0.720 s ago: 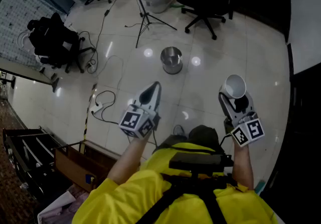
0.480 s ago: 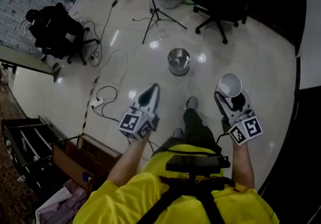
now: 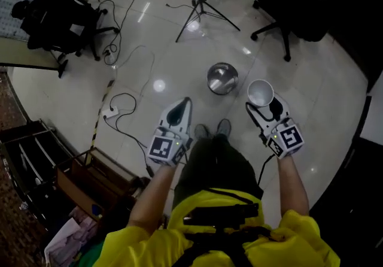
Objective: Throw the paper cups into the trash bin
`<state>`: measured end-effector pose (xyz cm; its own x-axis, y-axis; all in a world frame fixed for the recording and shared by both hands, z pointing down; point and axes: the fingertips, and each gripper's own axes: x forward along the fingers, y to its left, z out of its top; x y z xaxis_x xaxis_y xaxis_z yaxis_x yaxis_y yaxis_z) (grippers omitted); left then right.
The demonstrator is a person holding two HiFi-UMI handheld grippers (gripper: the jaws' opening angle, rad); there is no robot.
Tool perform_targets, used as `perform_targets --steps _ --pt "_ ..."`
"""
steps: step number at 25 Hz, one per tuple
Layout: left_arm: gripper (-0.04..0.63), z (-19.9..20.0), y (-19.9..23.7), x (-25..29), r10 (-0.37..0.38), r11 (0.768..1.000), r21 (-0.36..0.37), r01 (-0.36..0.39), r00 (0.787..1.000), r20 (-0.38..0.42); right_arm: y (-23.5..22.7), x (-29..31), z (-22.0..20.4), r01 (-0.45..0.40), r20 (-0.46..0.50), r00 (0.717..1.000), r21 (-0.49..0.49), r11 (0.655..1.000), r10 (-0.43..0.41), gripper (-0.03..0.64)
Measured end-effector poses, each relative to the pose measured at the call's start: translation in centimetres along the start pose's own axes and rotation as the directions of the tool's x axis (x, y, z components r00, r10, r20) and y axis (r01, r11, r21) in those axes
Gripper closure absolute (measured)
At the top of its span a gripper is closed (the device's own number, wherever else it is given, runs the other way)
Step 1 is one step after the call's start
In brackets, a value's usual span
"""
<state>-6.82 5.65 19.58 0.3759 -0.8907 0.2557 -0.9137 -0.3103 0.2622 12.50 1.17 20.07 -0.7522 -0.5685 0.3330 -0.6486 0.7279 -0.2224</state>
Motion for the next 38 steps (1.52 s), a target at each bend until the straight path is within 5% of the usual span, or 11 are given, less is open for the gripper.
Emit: perform_targets --steps 3,7,11,15,19,31,34,37,38 --pt "0.603 -4.8 3.9 5.1 0.009 1.0 -0.013 -0.01 1.0 -0.025 -3.8 7.8 -7.6 -0.006 -0.108 0.994 0.02 1.0 0.008 0.301" --pt "0.603 -15.1 8.8 11.5 0.012 0.999 -0.04 -0.015 0.996 -0.089 -10.6 19.3 -25.0 0.031 -0.317 0.948 0.024 0.999 -0.022 0.301" --pt "0.603 -24.1 11.8 15.5 -0.012 0.999 -0.05 0.005 0.99 -0.142 -17.0 28.5 -43.1 0.091 -0.526 0.845 -0.035 0.995 -0.096 0.301" --pt "0.603 -30.3 12.6 16.0 -0.039 0.994 -0.106 0.018 0.978 -0.206 -18.9 31.7 -54.5 0.132 -0.651 0.741 -0.096 0.987 -0.163 0.3" --pt "0.603 -32.4 12.4 14.6 -0.067 0.993 -0.114 0.039 0.965 -0.253 -17.4 30.9 -57.5 0.086 -0.703 0.68 -0.204 0.975 -0.207 0.295" --pt "0.603 -33.0 13.5 16.7 -0.054 0.99 -0.14 0.015 0.959 -0.279 -19.3 30.7 -57.4 0.141 -0.65 0.733 -0.148 0.979 -0.203 0.308" --pt "0.603 -33.1 12.9 17.1 -0.057 0.989 -0.147 0.016 0.958 -0.281 -19.1 30.4 -56.5 0.162 -0.641 0.738 -0.137 0.977 -0.212 0.368" --pt "0.603 -33.1 12.3 17.6 -0.061 0.99 -0.139 0.021 0.955 -0.29 -19.7 30.3 -55.2 0.198 -0.621 0.746 -0.137 0.971 -0.24 0.609" --pt "0.603 -33.1 12.1 17.8 -0.062 0.99 -0.138 0.023 0.955 -0.291 -19.8 30.3 -55.0 0.208 -0.618 0.749 -0.123 0.97 -0.239 0.612"
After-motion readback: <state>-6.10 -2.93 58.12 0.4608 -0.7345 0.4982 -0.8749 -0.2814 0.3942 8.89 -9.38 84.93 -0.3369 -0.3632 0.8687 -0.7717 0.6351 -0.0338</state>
